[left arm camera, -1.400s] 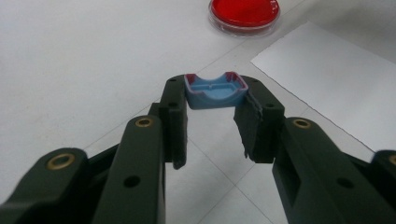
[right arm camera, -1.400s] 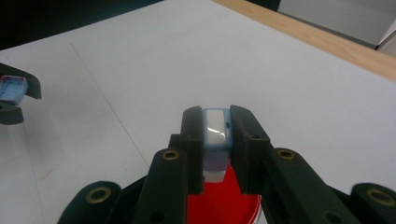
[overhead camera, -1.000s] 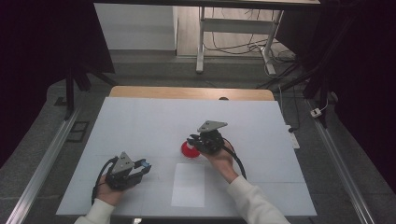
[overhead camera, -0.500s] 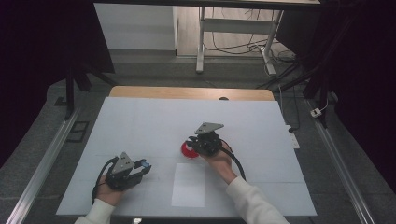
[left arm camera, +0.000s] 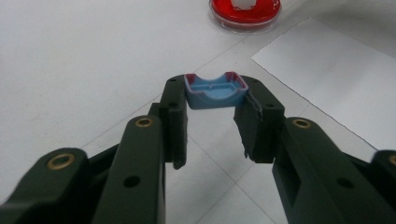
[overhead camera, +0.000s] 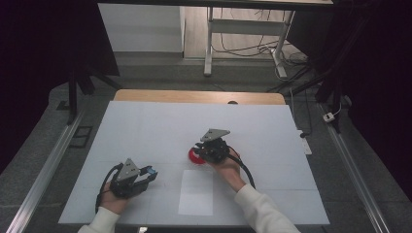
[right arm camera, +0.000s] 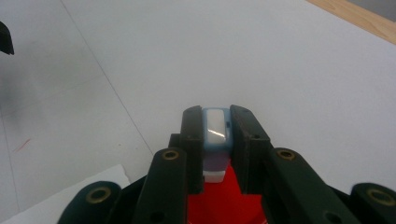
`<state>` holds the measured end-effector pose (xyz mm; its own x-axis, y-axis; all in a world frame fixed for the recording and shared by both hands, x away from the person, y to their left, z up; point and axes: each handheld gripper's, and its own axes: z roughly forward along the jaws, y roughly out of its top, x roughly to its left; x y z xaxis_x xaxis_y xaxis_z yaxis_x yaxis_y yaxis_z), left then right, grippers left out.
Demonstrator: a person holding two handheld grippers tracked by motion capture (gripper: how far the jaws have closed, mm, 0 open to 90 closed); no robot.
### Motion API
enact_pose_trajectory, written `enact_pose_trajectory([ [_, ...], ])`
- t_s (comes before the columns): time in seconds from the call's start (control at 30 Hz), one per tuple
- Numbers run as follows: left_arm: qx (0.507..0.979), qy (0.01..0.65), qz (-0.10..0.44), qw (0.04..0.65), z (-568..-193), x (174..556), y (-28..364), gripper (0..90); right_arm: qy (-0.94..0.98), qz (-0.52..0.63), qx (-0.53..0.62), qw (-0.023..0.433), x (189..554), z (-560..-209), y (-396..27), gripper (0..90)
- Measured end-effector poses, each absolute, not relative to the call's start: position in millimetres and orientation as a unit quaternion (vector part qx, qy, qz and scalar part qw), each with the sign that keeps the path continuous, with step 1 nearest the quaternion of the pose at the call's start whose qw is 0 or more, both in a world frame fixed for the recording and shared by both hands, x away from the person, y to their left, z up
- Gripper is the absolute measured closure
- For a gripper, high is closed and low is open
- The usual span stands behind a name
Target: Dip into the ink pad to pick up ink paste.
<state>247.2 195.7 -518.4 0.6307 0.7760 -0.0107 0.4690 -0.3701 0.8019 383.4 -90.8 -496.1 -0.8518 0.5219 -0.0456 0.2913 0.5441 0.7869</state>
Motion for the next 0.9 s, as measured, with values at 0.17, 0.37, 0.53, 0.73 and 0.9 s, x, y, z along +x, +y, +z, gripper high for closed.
enact_pose_trajectory([
  [0.17, 0.806, 0.386, 0.189, 0.407, -518.3, 247.0, 195.5, 64.6, 0.868, 0.413, 0.238, 0.136, 384.3, -496.5, -91.0, 75.1],
  [0.37, 0.806, 0.386, 0.189, 0.406, -518.5, 247.1, 195.3, 64.5, 0.875, 0.399, 0.232, 0.145, 383.0, -498.2, -88.3, 75.3],
  [0.53, 0.806, 0.386, 0.189, 0.406, -518.6, 246.8, 194.8, 64.5, 0.878, 0.393, 0.229, 0.146, 381.8, -498.0, -87.4, 75.4],
  [0.73, 0.806, 0.387, 0.189, 0.406, -518.7, 246.9, 194.9, 64.5, 0.878, 0.393, 0.230, 0.148, 381.3, -498.3, -87.4, 75.4],
  [0.9, 0.806, 0.386, 0.189, 0.406, -518.7, 247.2, 195.5, 64.5, 0.873, 0.403, 0.230, 0.151, 380.3, -497.7, -88.0, 75.3],
])
